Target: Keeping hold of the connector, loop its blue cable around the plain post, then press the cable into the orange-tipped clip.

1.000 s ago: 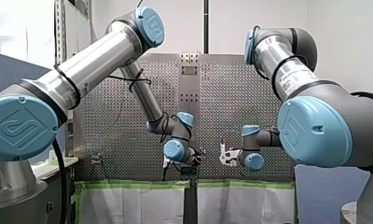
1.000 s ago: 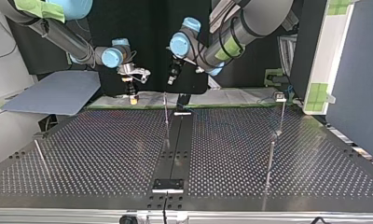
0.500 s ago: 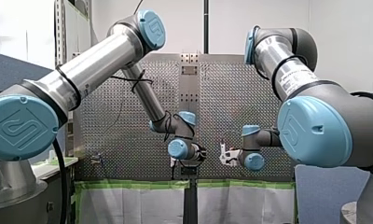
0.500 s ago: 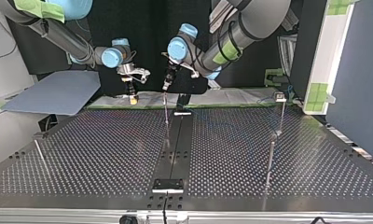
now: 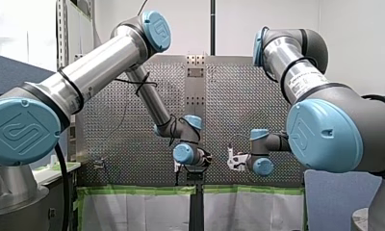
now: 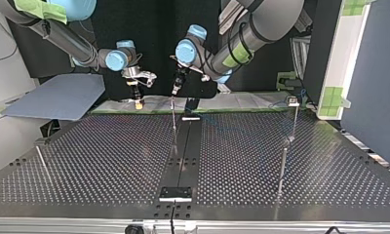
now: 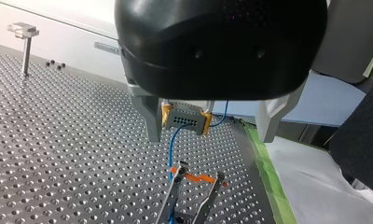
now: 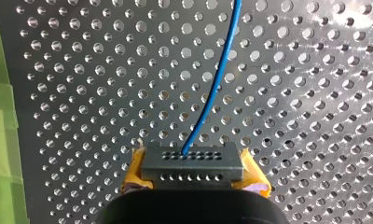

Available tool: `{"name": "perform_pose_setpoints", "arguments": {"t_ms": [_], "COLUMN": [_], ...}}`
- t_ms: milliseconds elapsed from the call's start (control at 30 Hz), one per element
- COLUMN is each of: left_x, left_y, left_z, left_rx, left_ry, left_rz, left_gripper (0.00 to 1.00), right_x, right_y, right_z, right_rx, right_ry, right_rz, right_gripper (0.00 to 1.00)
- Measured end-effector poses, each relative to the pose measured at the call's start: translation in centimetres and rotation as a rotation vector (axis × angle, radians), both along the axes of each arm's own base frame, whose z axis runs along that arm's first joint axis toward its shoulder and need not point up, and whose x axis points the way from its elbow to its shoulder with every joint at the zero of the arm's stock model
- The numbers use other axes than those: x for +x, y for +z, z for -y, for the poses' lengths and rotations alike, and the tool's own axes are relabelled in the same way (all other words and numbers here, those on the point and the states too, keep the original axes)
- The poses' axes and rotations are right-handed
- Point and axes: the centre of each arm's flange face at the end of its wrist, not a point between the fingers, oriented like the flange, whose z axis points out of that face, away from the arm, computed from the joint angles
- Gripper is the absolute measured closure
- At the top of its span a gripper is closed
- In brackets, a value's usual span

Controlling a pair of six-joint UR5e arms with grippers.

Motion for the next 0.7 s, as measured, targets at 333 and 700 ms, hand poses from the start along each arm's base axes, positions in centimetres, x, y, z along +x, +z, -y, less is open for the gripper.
{"name": "perform_pose_setpoints", "arguments": {"t_ms": [333,700], "left_x": [-0.02,-0.4], "left_y": [-0.02,-0.3], "left_z": [-0.07,-0.73], "left_rx": [0.002,0.052], "left_ry": [0.002,0.038], "left_rz": [-0.005,-0.028], "left_gripper": [0.02,0.02], "right_x": [0.03,0.11], "right_y": [-0.03,-0.03], "right_z": [-0.06,-0.12], "right_rx": [0.003,0.004], "right_ry": [0.002,0.003], "right_rz": [-0.001,0.0], "right_gripper": [1.0,1.0]}}
